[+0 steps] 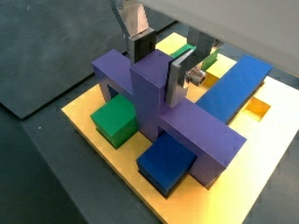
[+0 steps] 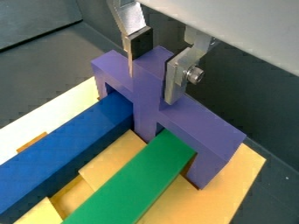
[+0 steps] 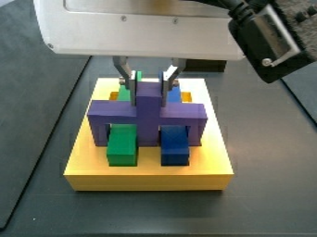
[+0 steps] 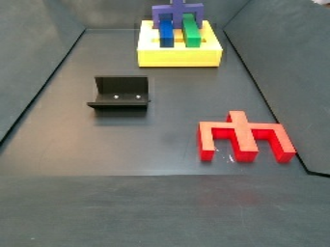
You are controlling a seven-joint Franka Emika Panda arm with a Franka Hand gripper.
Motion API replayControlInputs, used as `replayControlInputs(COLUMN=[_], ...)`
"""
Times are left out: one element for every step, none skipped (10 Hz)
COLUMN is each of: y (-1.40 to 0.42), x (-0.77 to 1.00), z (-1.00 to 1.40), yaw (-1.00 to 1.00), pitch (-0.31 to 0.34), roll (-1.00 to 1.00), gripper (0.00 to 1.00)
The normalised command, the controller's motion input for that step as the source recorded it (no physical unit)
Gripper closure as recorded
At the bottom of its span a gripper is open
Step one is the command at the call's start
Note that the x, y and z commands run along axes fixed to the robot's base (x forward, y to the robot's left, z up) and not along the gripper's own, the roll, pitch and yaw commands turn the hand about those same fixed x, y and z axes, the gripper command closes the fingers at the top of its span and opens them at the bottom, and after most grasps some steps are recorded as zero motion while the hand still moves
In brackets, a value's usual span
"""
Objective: Pick up the purple object. Move up. Place the purple object on the fixture. Regrasp the purple object. Move to above the board. Insert the purple object.
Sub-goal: Insert the purple object.
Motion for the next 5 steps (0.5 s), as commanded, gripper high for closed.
replayControlInputs(y=[-0.14,-0.13,-0.03,0.03,0.06], x=[0.29,0.29,0.18,-0.12,-0.43], z=[-0.23,-0.22,-0.26,-0.29,-0.56], yaw=[0.23,0.23,0.17,0.06,0.08], pitch=[0.054,0.059,0.020,-0.091,-0.270], roll=[0.00,0.00,0.00,-0.03,-0.14], gripper=[1.00,1.00,1.00,1.00,1.00])
